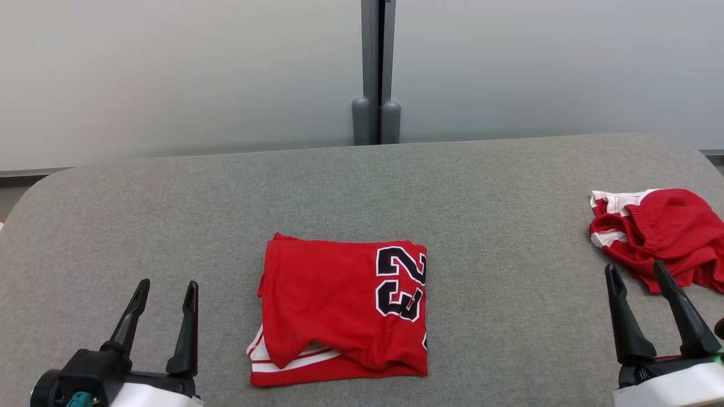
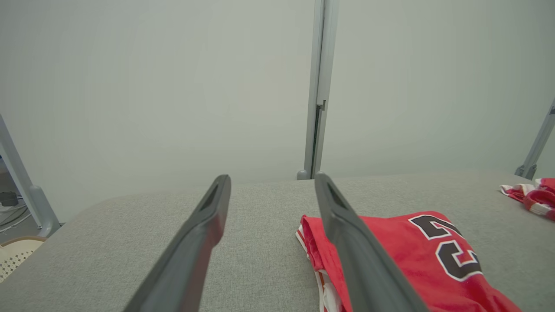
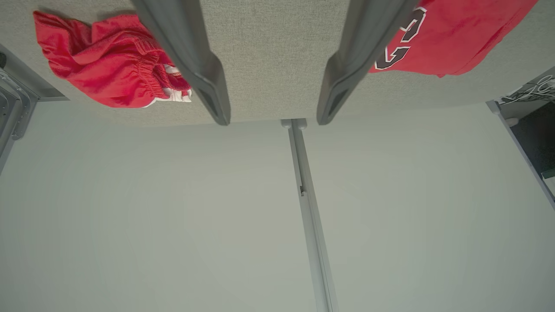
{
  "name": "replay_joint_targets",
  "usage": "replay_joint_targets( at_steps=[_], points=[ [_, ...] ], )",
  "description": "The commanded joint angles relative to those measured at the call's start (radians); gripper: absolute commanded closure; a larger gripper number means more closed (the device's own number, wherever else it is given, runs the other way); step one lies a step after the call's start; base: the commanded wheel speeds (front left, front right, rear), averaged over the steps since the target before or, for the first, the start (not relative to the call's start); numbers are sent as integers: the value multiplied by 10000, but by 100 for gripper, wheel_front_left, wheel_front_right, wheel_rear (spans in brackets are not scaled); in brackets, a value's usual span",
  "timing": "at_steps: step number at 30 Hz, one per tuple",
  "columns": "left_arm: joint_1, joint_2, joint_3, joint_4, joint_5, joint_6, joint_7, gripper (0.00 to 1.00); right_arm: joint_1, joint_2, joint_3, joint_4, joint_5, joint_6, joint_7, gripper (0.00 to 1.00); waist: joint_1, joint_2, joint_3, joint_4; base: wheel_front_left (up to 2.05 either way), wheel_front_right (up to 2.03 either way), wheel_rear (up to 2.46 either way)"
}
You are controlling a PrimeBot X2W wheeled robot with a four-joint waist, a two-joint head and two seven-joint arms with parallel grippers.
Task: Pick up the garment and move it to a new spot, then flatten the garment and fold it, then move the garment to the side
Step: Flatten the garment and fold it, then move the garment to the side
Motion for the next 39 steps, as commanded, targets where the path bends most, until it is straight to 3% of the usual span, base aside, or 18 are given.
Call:
replay_joint_targets(
  at_steps=[1,14,22,34,39],
  points=[
    [115,46,-6,-28,-39,67,-5,0,104,14,7,-40,2,-1,-46,0,0,-1,-8,-1,0,0,0],
    [-92,66,-178,-225,24,203,27,0,59,-43,-54,-10,2,-1,68,0,0,-1,125,146,0,0,0],
    [-518,-25,-454,-263,-17,103,-79,0,-94,-87,-55,452,81,-1,175,0,0,-1,427,726,0,0,0],
    [-2102,-265,-994,-39,-29,-136,-332,0,-2011,222,2368,3615,733,-1,-14,0,0,-1,2034,1973,0,0,0],
    [-2595,-473,-1190,189,-39,-208,-434,0,-2753,298,2744,5006,887,-1,-88,0,0,-1,2490,2390,0,0,0]
  ],
)
